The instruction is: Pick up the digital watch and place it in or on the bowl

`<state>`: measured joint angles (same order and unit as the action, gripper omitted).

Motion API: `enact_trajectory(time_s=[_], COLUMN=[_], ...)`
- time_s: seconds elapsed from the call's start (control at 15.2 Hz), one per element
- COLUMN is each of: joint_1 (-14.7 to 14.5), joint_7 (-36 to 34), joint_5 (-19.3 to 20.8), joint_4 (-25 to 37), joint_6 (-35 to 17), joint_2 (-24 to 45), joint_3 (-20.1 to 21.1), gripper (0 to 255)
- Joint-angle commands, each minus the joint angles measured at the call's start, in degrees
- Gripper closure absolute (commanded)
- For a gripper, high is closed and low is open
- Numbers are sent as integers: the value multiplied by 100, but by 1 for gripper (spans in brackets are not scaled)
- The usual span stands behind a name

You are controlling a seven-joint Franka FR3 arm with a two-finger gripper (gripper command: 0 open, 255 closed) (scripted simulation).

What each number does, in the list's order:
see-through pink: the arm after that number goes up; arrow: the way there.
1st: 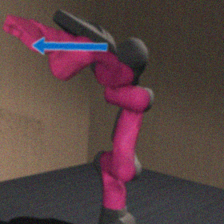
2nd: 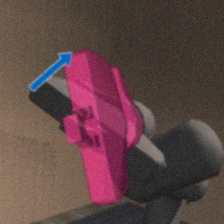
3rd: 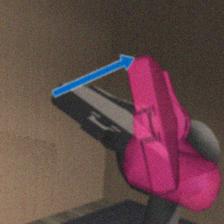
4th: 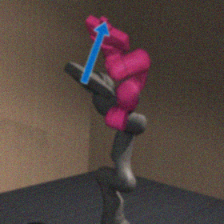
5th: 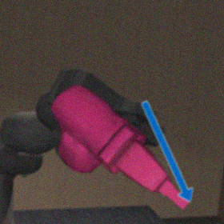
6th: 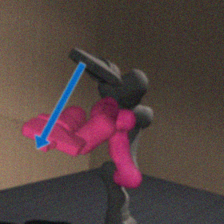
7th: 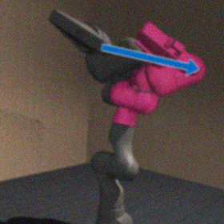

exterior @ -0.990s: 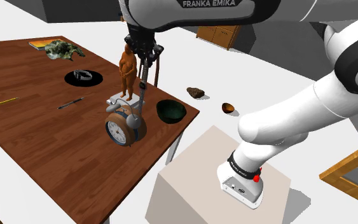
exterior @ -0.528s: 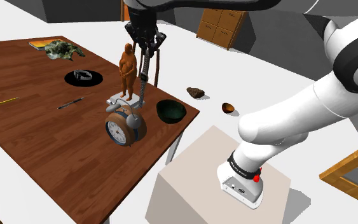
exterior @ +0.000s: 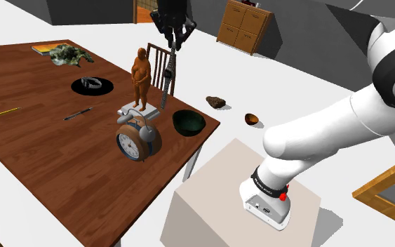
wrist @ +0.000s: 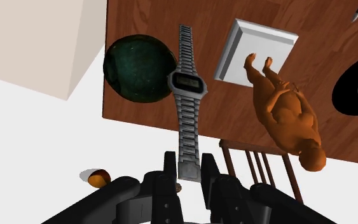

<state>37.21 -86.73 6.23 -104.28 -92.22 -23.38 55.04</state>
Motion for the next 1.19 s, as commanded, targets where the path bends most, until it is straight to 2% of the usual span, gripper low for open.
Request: enact_trajectory(time_s=[0.0,0.33,0.73,1.12], joint_1=[-108,-257,-257,-367], joint_7=[352,1126,2056,1982], joint_5=[-75,-125,-13,-105], joint_4=[-9,-35,184,-476], joint_6=[114,336,650,220], joint_2=[-208,-598,-830,-1061], joint_3=[-403,-1250,-2135,-2174], gripper=[255,255,255,255])
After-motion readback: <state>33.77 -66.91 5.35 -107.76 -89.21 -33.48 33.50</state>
